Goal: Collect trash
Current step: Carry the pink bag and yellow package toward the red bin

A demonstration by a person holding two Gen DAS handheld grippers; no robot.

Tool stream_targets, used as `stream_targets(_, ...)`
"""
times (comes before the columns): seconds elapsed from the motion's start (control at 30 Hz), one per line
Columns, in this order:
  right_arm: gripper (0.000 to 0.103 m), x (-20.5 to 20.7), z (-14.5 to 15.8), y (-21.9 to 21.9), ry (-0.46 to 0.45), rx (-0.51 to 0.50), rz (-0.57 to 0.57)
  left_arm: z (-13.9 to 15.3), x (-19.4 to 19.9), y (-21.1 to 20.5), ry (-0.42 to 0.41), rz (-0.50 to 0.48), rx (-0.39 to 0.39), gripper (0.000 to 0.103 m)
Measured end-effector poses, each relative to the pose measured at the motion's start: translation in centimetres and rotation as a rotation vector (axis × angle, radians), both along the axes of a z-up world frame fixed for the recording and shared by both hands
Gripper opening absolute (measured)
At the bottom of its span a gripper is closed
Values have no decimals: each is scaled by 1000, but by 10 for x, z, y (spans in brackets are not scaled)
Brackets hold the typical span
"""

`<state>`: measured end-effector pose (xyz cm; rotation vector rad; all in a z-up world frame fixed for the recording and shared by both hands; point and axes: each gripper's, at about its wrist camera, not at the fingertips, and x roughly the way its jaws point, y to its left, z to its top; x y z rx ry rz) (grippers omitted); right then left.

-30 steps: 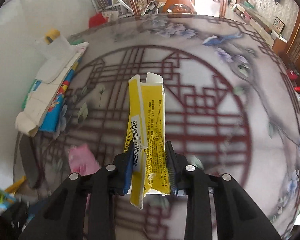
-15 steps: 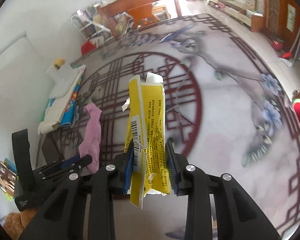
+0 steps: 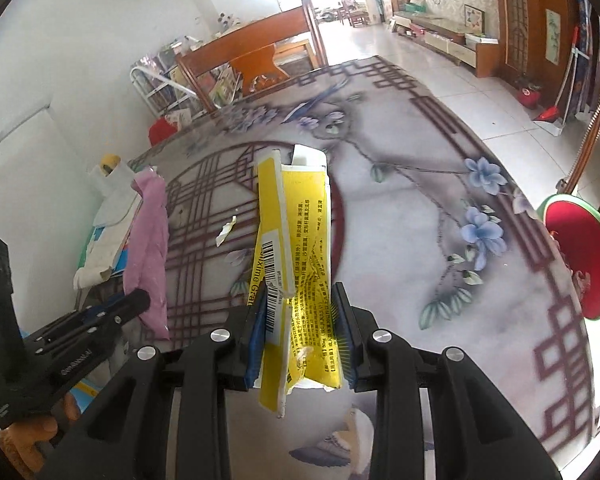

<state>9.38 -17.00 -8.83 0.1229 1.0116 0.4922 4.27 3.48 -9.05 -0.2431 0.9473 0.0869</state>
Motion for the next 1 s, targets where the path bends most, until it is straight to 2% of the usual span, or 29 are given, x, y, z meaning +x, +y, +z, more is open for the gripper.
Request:
stream_targets(0.4,29,2,2,-42,1,13,-72,16,5,-35,-40,-46,13,25)
stream_targets(1.0,30,0,3,-85,6,2,-128,18,11,-74,-47,-93,9,25)
